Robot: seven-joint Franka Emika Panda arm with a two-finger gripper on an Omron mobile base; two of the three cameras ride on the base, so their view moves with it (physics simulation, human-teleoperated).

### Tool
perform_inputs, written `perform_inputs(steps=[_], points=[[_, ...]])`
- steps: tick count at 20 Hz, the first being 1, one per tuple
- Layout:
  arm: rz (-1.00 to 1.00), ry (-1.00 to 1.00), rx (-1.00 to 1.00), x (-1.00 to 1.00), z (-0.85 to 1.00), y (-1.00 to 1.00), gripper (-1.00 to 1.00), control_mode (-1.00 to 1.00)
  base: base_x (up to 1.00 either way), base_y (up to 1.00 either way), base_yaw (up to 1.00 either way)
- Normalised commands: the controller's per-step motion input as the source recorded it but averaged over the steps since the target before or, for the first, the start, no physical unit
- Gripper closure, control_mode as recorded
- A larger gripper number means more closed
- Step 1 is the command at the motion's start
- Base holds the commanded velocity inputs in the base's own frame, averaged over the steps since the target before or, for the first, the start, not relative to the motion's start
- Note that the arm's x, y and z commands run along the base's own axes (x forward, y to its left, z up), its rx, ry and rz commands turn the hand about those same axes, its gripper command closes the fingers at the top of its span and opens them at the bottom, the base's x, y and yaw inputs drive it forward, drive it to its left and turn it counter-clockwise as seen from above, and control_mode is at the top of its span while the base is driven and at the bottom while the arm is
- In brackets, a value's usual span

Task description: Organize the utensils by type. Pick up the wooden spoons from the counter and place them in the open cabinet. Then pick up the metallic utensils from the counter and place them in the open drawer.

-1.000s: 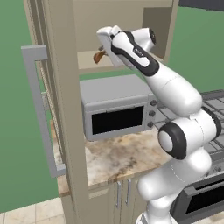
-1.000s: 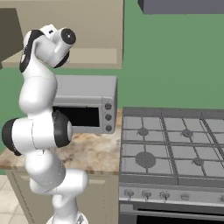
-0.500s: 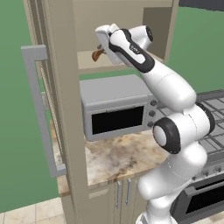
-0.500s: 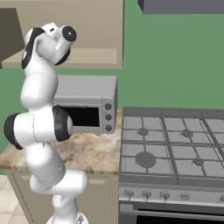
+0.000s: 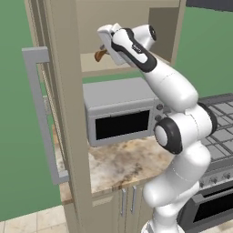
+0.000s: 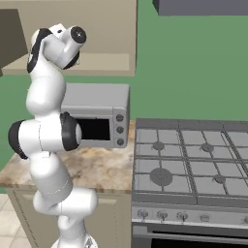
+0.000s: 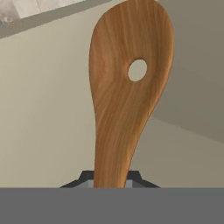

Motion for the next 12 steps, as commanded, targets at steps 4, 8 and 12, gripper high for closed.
perform_inputs(steps=[4,8,12], points=[[0.0,0.0,-0.02,0.17,-0.03,0.08,1.0,-1.0,0.0,0.0,0.0],[0.0,0.0,-0.03,0.22,-0.05,0.14,1.0,-1.0,0.0,0.0,0.0],[0.0,0.0,0.0,0.24,-0.04,0.14,1.0,-1.0,0.0,0.0,0.0]])
